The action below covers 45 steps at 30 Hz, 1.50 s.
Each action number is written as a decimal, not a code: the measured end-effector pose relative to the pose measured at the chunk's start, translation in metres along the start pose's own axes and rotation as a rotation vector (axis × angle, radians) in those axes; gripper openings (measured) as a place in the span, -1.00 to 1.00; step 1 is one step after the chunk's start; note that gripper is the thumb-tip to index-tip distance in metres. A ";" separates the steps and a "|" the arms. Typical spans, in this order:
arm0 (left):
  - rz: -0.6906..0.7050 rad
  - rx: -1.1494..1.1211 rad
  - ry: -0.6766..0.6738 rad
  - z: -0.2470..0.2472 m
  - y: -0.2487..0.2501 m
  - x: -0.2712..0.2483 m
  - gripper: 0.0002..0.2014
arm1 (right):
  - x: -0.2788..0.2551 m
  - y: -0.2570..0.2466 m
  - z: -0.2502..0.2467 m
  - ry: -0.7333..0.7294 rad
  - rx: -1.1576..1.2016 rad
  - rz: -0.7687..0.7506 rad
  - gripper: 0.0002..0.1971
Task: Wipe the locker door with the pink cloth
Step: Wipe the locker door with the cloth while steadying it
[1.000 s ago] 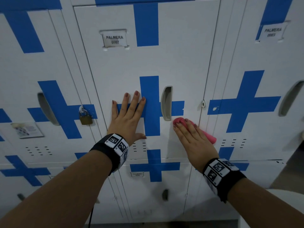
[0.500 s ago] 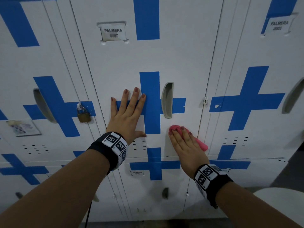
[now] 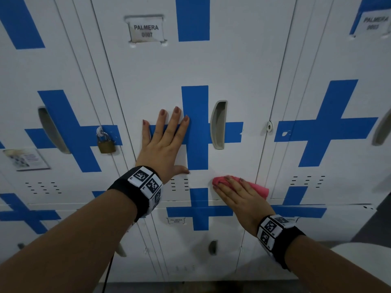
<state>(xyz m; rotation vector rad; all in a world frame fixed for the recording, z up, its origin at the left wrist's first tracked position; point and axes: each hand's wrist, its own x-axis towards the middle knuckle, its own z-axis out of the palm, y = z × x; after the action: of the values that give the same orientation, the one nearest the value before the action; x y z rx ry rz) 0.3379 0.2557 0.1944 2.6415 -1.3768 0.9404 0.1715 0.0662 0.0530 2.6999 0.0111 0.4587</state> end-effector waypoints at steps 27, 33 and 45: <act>0.003 0.009 -0.020 -0.003 0.001 -0.001 0.40 | -0.029 -0.006 -0.021 -0.483 -0.227 -0.099 -0.31; 0.000 0.002 -0.029 -0.004 0.002 -0.001 0.40 | -0.043 -0.013 -0.025 -0.474 -0.184 -0.006 -0.34; -0.015 0.007 -0.045 -0.006 0.002 -0.001 0.39 | -0.007 0.010 -0.125 0.472 0.596 0.699 -0.76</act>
<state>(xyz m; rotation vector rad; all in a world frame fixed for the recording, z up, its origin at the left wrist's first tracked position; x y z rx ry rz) 0.3326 0.2570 0.1980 2.6906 -1.3636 0.8910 0.1241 0.1042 0.1629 3.0149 -0.7951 1.4925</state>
